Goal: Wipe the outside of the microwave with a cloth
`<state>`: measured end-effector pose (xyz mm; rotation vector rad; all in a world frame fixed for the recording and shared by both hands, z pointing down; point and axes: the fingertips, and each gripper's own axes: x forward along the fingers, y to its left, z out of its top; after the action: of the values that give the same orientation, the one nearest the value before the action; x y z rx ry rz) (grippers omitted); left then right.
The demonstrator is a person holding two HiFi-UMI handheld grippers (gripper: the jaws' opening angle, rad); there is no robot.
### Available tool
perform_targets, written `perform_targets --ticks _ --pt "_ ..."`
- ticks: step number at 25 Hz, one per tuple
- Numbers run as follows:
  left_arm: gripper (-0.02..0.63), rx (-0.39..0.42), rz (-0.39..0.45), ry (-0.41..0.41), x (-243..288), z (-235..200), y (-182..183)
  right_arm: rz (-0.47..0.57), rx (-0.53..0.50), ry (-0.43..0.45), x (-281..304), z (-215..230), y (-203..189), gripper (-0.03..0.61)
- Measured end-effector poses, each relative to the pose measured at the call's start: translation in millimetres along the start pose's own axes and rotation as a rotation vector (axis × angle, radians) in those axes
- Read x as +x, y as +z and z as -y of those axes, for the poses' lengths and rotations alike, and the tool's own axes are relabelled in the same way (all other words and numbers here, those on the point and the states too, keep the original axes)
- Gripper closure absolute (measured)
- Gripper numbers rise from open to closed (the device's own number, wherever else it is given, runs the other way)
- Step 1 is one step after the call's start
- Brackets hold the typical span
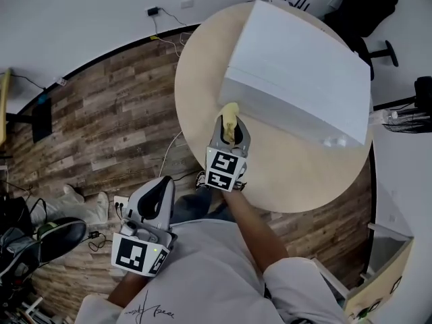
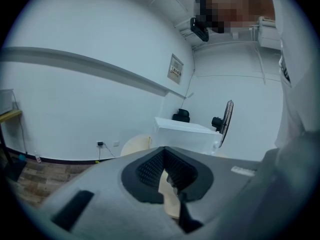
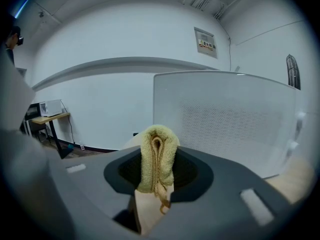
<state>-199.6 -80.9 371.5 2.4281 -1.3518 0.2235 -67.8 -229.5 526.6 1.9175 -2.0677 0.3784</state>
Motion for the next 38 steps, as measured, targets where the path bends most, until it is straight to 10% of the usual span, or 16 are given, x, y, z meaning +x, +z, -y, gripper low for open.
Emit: perform_targets --ticks 38 --pt "0.614 0.089 -0.036 -0.153 55.1 185.5 -17.0 -0.139 0.124 -0.380 -114.6 324.0 -110.1 0.445"
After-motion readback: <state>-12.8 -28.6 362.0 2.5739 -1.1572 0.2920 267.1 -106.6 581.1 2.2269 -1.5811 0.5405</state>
